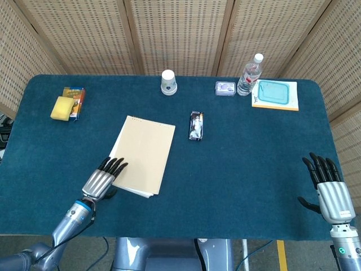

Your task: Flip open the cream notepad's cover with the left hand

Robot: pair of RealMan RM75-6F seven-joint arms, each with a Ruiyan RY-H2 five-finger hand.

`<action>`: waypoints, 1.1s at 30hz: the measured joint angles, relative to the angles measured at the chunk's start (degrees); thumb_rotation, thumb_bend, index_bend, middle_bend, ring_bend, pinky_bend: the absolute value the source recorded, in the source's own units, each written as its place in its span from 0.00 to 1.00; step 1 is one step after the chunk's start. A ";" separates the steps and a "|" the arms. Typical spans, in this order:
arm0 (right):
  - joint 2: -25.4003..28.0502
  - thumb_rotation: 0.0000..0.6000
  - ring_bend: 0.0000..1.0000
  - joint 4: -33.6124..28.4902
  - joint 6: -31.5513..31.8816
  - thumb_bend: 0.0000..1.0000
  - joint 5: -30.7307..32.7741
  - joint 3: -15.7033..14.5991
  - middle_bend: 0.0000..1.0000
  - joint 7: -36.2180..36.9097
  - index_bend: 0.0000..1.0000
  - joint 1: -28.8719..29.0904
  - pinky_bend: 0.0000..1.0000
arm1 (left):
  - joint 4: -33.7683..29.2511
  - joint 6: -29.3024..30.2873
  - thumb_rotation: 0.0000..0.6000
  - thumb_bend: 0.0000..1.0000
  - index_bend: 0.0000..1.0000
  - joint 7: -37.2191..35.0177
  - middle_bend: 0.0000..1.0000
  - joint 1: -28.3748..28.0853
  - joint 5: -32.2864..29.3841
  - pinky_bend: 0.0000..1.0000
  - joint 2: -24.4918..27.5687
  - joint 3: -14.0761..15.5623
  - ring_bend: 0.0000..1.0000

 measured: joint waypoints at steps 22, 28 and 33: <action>-0.03 1.00 0.00 0.00 -0.32 0.00 0.19 -0.04 0.00 0.10 0.00 0.09 0.00 | 2.37 -2.71 1.00 0.38 0.00 0.46 0.00 -1.98 -3.21 0.00 -1.73 -0.68 0.00; 0.00 1.00 0.00 -0.04 -0.42 0.00 0.20 -0.08 0.00 0.15 0.00 0.12 0.00 | 3.13 -2.83 1.00 0.41 0.00 0.19 0.00 -2.21 -3.69 0.00 -2.04 -0.78 0.00; -0.03 1.00 0.00 -0.08 -0.55 0.00 0.27 -0.07 0.00 0.10 0.00 0.16 0.00 | 3.93 -2.84 1.00 0.51 0.00 0.42 0.00 -2.59 -3.99 0.00 -2.58 -1.09 0.00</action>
